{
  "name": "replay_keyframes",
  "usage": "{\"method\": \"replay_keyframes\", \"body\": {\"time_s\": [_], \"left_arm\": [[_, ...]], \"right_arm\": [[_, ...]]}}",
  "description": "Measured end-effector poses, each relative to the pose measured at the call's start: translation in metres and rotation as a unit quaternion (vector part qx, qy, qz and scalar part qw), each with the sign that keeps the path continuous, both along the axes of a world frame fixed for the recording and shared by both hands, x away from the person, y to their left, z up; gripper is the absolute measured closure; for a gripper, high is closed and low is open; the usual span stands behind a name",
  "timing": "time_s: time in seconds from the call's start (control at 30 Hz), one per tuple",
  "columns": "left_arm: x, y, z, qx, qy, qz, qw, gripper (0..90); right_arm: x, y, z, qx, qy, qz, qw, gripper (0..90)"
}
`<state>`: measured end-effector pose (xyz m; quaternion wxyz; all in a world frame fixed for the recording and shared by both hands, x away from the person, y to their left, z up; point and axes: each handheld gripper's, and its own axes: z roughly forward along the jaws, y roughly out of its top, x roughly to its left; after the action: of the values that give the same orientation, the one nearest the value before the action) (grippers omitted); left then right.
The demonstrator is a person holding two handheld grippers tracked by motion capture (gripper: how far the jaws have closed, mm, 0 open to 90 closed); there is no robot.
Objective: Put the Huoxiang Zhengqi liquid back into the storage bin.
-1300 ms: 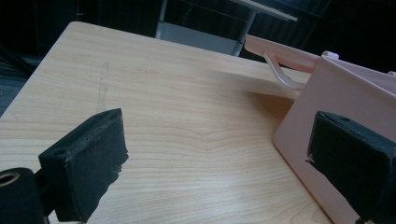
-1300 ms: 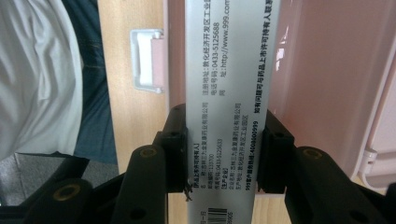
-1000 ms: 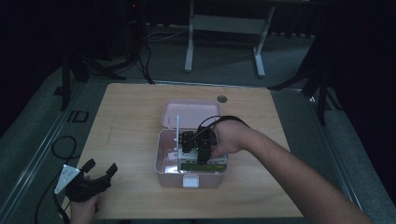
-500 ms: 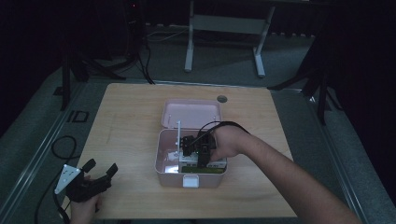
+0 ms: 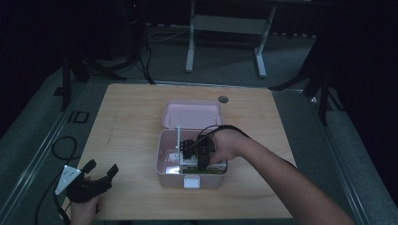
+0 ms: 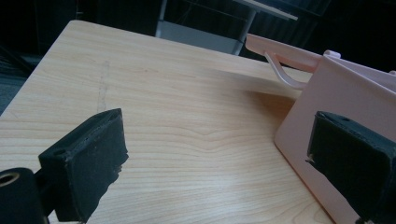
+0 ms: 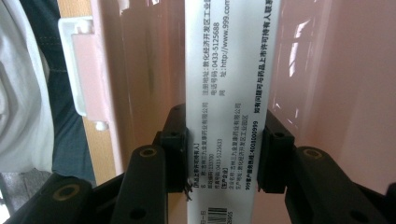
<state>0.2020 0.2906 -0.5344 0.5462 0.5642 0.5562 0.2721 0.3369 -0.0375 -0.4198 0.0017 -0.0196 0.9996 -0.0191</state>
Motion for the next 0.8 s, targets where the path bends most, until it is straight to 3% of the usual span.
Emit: {"method": "replay_keyframes", "body": {"time_s": [0.23,0.8], "left_arm": [[0.0,0.0,0.0,0.0,0.004,-0.001,1.0,4.8],[-0.001,0.001,0.0,-0.005,0.002,-0.002,1.0,4.8]], "right_arm": [[0.0,0.001,-0.008,-0.009,-0.002,0.014,0.9999,61.8],[0.002,0.004,-0.032,-0.02,0.001,0.019,0.9996,61.8]]}}
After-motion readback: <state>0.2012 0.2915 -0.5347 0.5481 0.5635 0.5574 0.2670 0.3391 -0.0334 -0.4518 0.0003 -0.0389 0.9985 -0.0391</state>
